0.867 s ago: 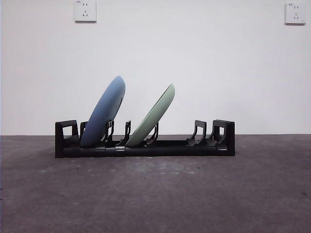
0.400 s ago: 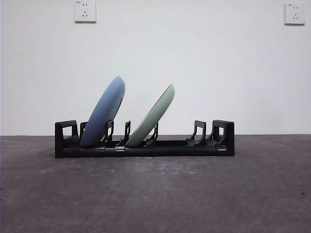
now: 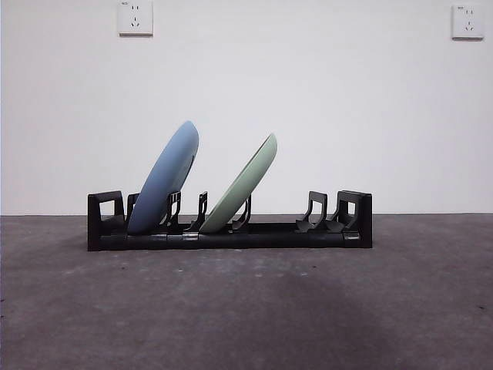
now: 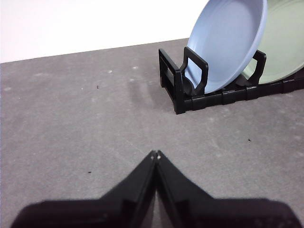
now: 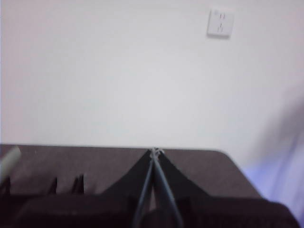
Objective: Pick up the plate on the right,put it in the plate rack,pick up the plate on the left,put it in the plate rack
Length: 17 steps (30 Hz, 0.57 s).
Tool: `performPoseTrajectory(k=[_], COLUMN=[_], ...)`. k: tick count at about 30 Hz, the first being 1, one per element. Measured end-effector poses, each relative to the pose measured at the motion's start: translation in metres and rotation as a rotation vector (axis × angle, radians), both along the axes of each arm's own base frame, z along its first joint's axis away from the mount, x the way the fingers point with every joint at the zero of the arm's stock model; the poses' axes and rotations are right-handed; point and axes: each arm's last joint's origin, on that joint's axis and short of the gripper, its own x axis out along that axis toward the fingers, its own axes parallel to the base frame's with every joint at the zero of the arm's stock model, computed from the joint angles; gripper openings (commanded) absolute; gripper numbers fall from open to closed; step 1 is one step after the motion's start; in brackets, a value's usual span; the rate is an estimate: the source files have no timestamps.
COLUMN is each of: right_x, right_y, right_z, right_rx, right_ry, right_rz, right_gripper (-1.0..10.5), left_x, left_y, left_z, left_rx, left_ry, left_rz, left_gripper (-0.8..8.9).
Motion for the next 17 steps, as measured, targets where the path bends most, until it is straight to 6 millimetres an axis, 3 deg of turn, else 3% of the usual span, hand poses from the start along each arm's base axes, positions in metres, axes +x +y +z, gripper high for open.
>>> performPoseTrajectory(k=[5,9,12,17], right_x=[0.027,0.035,0.037,0.038], right_y=[-0.001,-0.002,-0.002,-0.002], right_z=[-0.079,-0.133,-0.156,-0.167], right_rx=[0.041,0.082,0.098,0.102], right_ry=[0.051,0.143,0.172,0.183], right_rz=[0.002,-0.003,-0.005,-0.010], right_gripper=[0.0,0.0,0.0,0.0], left_x=[0.000,0.000,0.000,0.000], left_y=[0.000,0.000,0.000,0.000], left_z=[0.000,0.000,0.000,0.000], left_rx=[0.000,0.000,0.000,0.000], left_ry=[-0.001,0.000,0.000,0.000], left_rz=[0.000,0.000,0.000,0.000], left_gripper=[-0.03,-0.03,-0.03,-0.03])
